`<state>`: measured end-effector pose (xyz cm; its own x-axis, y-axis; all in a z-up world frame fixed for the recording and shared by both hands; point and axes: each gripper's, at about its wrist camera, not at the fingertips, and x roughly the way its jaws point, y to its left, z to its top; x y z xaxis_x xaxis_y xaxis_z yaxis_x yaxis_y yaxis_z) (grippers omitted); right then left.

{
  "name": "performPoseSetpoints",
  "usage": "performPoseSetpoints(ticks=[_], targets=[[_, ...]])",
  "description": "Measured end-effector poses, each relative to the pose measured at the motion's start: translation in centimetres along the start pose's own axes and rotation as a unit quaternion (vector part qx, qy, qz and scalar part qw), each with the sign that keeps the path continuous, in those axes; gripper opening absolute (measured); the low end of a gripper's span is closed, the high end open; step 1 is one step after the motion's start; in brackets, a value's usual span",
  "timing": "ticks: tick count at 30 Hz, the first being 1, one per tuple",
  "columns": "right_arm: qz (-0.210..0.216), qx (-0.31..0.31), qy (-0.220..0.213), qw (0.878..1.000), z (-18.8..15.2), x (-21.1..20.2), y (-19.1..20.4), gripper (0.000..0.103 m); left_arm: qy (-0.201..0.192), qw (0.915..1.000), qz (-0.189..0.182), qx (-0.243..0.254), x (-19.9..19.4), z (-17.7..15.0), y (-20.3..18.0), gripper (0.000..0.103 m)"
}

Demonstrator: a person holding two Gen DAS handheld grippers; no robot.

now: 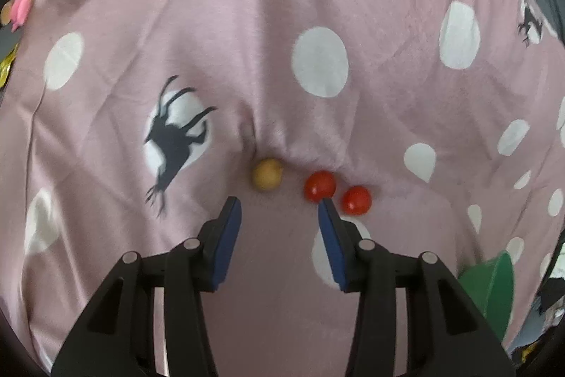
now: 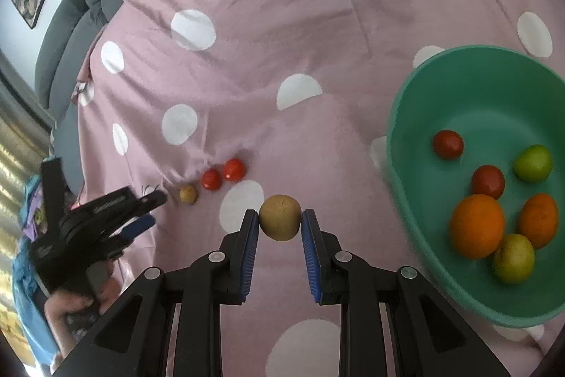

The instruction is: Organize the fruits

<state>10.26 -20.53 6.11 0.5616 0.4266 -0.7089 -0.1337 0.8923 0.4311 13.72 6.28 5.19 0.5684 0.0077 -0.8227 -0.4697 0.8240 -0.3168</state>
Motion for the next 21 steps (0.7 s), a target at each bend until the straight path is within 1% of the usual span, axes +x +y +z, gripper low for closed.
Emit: performPoseSetpoints(ticks=[2, 6, 9, 11, 12, 13, 16, 18, 19, 21], targets=[[0.002, 0.004, -0.001, 1.000, 0.1, -0.1, -0.2, 0.025, -0.003, 0.9996, 0.027, 0.004, 1.3, 0.4, -0.3, 0.043], [0.004, 0.012, -0.008, 1.000, 0.3, -0.5, -0.5, 0.025, 0.022, 0.9993, 0.031, 0.008, 3.5, 0.6, -0.4, 0.040], [0.005, 0.012, -0.014, 1.000, 0.4, -1.0, -0.6, 0.025, 0.016, 0.9989, 0.040, 0.018, 4.6, 0.7, -0.6, 0.040], [0.005, 0.009, -0.016, 1.000, 0.5, -1.1, -0.5, 0.025, 0.024, 0.9984, 0.050, 0.014, 5.7, 0.8, -0.8, 0.036], [0.005, 0.010, -0.017, 1.000, 0.5, -1.1, -0.5, 0.025, 0.023, 0.9984, 0.050, 0.010, 5.9, 0.8, -0.7, 0.035], [0.007, 0.012, -0.017, 1.000, 0.5, -1.1, -0.6, 0.025, 0.014, 0.9986, 0.051, 0.007, 5.9, 1.0, -0.8, 0.035], [0.009, 0.014, -0.017, 1.000, 0.5, -1.2, -0.6, 0.025, 0.006, 0.9991, 0.043, 0.003, 6.4, 1.4, -0.9, 0.034], [0.011, 0.012, -0.016, 1.000, 0.5, -1.2, -0.6, 0.025, -0.006, 0.9986, 0.052, 0.007, 6.7, 1.7, -1.0, 0.029], [0.010, 0.012, -0.016, 1.000, 0.5, -1.2, -0.6, 0.025, -0.011, 0.9981, 0.060, 0.007, 6.8, 1.8, -1.0, 0.025], [0.011, 0.012, -0.017, 1.000, 0.5, -1.2, -0.6, 0.025, -0.017, 0.9979, 0.061, 0.011, 6.8, 1.7, -1.1, 0.025]])
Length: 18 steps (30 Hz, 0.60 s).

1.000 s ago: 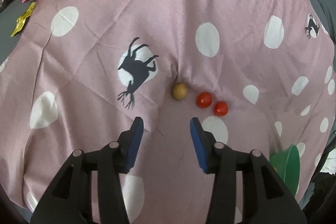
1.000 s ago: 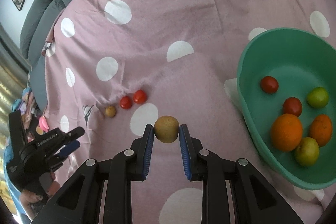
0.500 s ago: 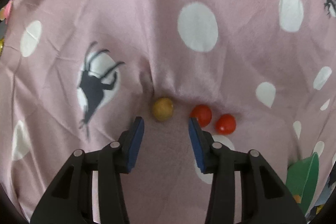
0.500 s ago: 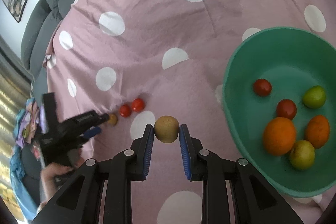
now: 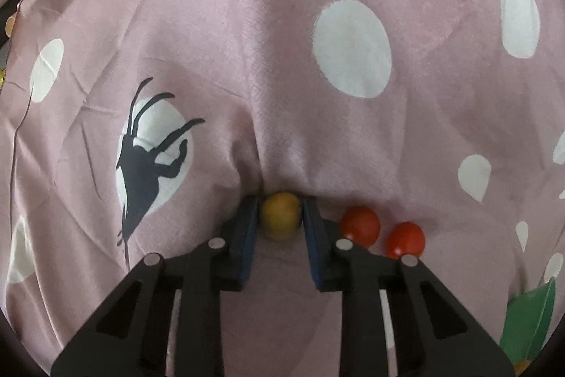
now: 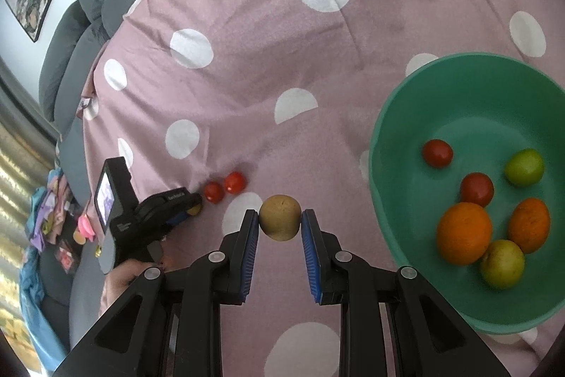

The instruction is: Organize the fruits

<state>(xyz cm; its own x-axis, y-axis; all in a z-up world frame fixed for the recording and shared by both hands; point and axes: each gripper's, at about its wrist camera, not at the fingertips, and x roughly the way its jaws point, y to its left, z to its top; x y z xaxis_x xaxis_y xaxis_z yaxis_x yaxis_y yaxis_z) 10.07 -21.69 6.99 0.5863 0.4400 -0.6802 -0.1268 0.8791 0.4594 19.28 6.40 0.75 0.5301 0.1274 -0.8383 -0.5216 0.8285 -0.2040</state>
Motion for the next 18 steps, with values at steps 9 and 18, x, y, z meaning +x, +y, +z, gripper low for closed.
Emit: performPoseSetpoints(ticks=[9, 18], targets=[[-0.013, 0.011, -0.027, 0.999, 0.5, -1.7, -0.8, 0.025, -0.022, 0.9990, -0.028, 0.028, -5.6, -1.2, -1.6, 0.025], [-0.097, 0.058, -0.095, 0.989, 1.4, -6.2, -5.4, 0.025, -0.088, 0.9798, -0.117, 0.136, -15.7, -6.1, -8.0, 0.025]])
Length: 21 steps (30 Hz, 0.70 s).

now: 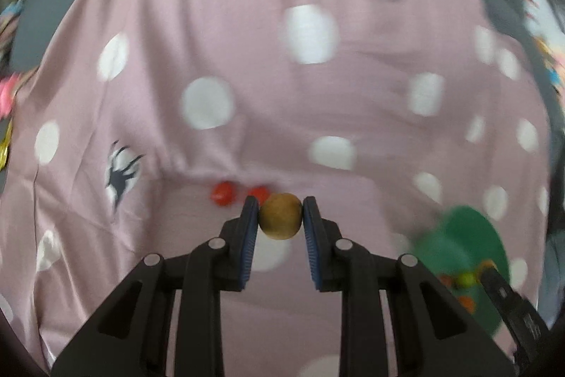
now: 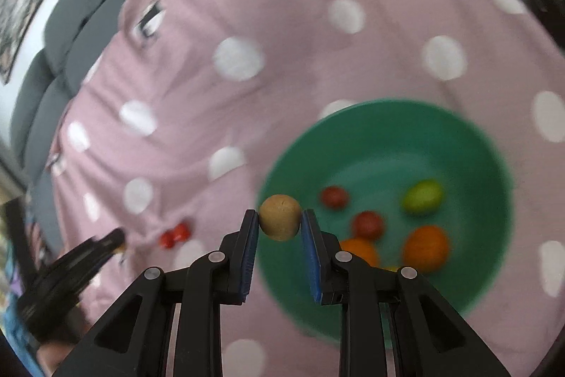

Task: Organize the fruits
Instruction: 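Carry both tan fruits into the green bowl and open both tools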

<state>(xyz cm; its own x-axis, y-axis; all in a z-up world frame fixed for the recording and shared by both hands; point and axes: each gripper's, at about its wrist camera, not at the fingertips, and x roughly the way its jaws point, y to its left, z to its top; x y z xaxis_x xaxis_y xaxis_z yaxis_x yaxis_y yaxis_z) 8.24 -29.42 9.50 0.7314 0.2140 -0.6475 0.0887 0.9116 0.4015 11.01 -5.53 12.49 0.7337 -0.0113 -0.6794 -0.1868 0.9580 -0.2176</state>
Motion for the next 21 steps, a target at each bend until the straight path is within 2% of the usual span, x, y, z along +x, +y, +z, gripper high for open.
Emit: performPoseSetpoints(ticks=[5, 8, 14, 21], targets=[[-0.040, 0.041, -0.034, 0.998, 0.7, -2.1, -3.9, 0.025, 0.005, 0.9950, -0.078, 0.063, -1.1, -2.2, -6.0, 0.025], [-0.058, 0.066, -0.042, 0.995, 1.0, -2.7, -5.9, 0.025, 0.023, 0.9864, -0.118, 0.113, -1.2, -4.1, -9.6, 0.025], [-0.088, 0.102, -0.045, 0.990, 1.0, -3.2, -8.9, 0.025, 0.059, 0.9709, -0.150, 0.177, -0.1, -6.8, -14.1, 0.025], [-0.088, 0.108, -0.038, 0.990, 0.8, -3.0, -9.8, 0.025, 0.087, 0.9628, -0.174, 0.188, 1.6, -7.7, -15.4, 0.025]])
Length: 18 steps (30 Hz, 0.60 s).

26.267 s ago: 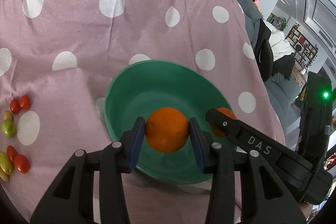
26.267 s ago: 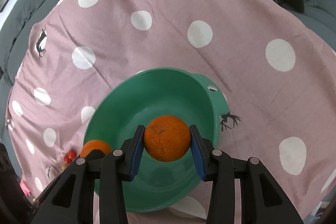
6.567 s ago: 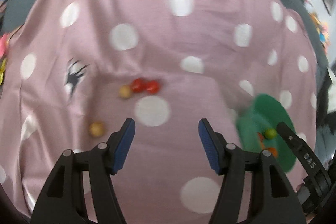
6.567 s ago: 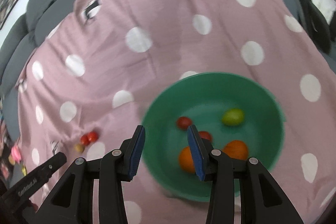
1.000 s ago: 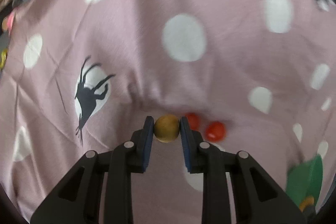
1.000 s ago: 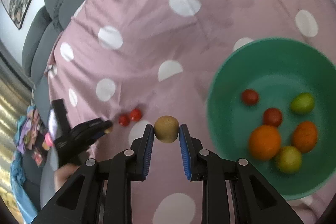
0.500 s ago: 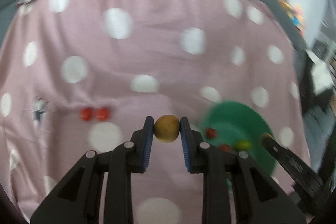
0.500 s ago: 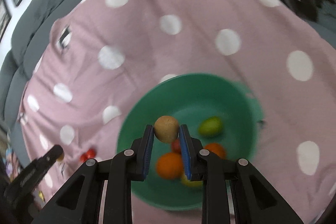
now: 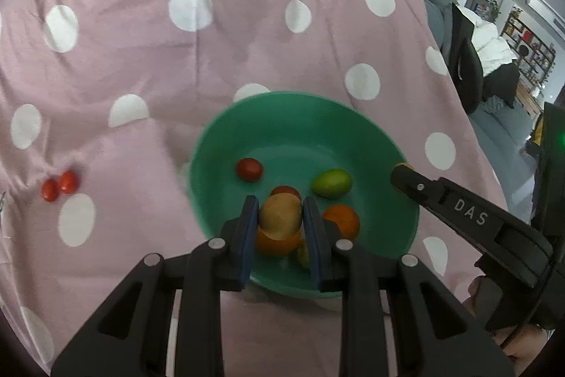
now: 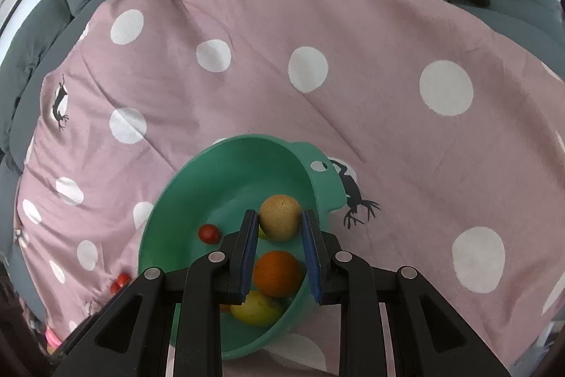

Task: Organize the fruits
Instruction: 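Carry both tan fruits into the green bowl and open both tools, then move both open tools to the two red cherry tomatoes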

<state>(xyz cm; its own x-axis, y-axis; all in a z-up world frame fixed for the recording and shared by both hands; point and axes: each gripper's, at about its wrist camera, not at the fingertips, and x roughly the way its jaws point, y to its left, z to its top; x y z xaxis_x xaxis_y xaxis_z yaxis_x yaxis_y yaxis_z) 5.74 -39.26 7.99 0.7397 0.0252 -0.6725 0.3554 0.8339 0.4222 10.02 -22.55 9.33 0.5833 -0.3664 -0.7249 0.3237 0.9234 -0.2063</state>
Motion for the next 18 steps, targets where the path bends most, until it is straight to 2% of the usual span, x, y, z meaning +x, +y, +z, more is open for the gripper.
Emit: performPoseSetpoints(ticks=[1, 3, 5, 6, 8, 12, 15, 16, 18], targets=[[0.002, 0.000, 0.003, 1.000, 0.0, 0.1, 0.0, 0.025, 0.002, 1.0000, 0.001, -0.001, 0.3, 0.0, -0.1, 0.025], [0.005, -0.004, 0.010, 1.000, -0.1, 0.3, 0.1, 0.025, 0.005, 1.0000, 0.000, -0.003, 0.4, 0.1, -0.2, 0.031], [0.004, -0.011, 0.013, 1.000, -0.1, 0.4, 0.3, 0.026, 0.004, 1.0000, -0.002, -0.005, 0.2, 0.2, 0.2, 0.051], [0.007, -0.013, 0.014, 1.000, -0.1, 0.4, 0.5, 0.028, -0.001, 0.9999, -0.001, -0.011, -0.2, 0.3, 0.5, 0.054], [0.017, -0.016, 0.017, 1.000, -0.1, 0.5, 0.7, 0.043, -0.007, 0.9997, 0.005, -0.024, -0.8, 0.5, 1.5, 0.054], [0.022, -0.028, 0.011, 0.999, -0.2, 0.3, 1.7, 0.045, -0.016, 0.9974, 0.036, -0.060, -2.2, 1.0, 5.5, 0.056], [0.035, -0.049, 0.008, 0.998, -0.5, 0.0, 3.8, 0.045, -0.030, 0.9889, 0.094, -0.111, -3.5, 1.2, 10.6, 0.056], [0.044, -0.063, 0.009, 0.997, -0.6, 0.0, 4.9, 0.045, -0.034, 0.9813, 0.123, -0.144, -4.1, 1.0, 13.4, 0.056], [0.069, -0.097, 0.020, 0.993, -1.1, 0.4, 7.9, 0.045, -0.038, 0.9695, 0.154, -0.187, -4.8, 0.5, 17.0, 0.058]])
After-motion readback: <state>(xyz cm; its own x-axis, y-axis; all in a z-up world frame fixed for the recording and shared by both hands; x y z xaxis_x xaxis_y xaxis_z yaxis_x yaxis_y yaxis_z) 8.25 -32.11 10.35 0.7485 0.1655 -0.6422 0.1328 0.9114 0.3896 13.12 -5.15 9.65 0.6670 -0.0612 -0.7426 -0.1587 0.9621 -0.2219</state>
